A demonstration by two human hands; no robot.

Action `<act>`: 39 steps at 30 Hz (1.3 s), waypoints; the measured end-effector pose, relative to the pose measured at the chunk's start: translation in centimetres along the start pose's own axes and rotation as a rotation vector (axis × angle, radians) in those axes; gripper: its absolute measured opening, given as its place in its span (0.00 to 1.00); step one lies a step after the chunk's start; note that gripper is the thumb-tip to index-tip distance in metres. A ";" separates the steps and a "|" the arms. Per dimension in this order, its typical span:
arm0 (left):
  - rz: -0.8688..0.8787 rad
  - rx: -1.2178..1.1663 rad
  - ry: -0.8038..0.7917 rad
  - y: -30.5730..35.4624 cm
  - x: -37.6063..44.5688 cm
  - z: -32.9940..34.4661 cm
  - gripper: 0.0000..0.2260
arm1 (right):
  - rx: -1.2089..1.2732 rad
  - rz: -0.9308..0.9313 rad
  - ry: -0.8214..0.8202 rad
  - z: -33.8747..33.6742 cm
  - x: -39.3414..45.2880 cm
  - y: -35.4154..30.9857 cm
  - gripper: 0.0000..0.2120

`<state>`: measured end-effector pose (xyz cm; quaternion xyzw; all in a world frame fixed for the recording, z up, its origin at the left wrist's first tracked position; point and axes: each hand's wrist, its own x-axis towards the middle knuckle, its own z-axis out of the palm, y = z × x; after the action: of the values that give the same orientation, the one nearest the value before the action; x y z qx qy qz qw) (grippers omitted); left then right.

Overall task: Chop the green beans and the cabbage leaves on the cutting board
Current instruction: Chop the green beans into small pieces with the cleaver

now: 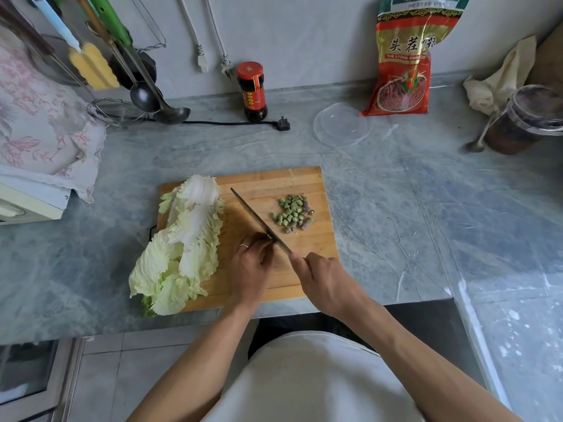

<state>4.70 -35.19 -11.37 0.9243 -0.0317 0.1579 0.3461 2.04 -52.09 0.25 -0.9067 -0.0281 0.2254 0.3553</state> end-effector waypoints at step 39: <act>0.001 0.008 -0.025 0.4 0.8 -0.8 0.07 | 0.012 0.082 0.044 0.7 1.4 -1.8 0.23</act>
<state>5.20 -34.99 -10.30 0.9275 -0.0359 0.1468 0.3419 3.15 -50.00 0.48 -0.9098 0.0184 0.2198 0.3515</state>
